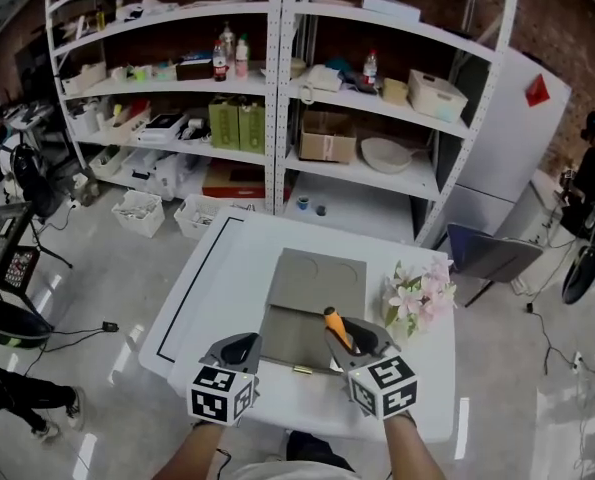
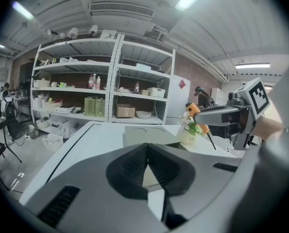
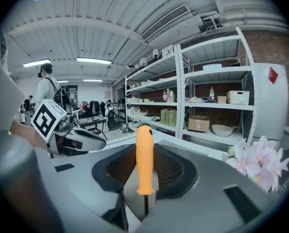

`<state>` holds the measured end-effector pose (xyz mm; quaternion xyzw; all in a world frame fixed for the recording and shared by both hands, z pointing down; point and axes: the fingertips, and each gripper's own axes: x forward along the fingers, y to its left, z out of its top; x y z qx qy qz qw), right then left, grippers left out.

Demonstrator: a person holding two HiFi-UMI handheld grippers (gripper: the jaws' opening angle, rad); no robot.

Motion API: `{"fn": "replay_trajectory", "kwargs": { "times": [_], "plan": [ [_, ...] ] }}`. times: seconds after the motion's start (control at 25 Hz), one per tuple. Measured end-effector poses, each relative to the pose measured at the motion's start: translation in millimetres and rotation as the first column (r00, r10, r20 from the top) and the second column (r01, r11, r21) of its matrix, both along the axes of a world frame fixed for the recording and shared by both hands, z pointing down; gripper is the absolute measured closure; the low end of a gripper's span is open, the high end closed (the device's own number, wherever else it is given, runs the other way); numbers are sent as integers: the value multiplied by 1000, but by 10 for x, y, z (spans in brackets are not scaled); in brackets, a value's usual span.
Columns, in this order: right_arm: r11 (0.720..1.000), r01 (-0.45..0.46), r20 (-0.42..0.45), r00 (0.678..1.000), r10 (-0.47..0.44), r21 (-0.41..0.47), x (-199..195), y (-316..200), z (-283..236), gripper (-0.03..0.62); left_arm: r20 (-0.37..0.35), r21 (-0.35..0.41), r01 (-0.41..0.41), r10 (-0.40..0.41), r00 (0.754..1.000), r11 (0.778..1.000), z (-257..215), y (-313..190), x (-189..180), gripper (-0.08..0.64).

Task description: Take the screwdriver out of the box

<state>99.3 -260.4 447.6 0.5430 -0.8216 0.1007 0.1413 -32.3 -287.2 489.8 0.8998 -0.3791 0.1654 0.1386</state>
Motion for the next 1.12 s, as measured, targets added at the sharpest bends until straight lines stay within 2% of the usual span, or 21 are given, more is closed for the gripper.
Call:
{"fn": "replay_trajectory", "kwargs": {
  "times": [0.36,1.12],
  "plan": [
    [997,-76,51,996,75,24,80,337,-4,477,-9,19,0,1,1000,1000,-59,204,-38,557],
    [993,-118,60,991,117,21,117,638,45,477,-17,46,5,-5,1000,999,-134,385,-112,557]
  ]
}}
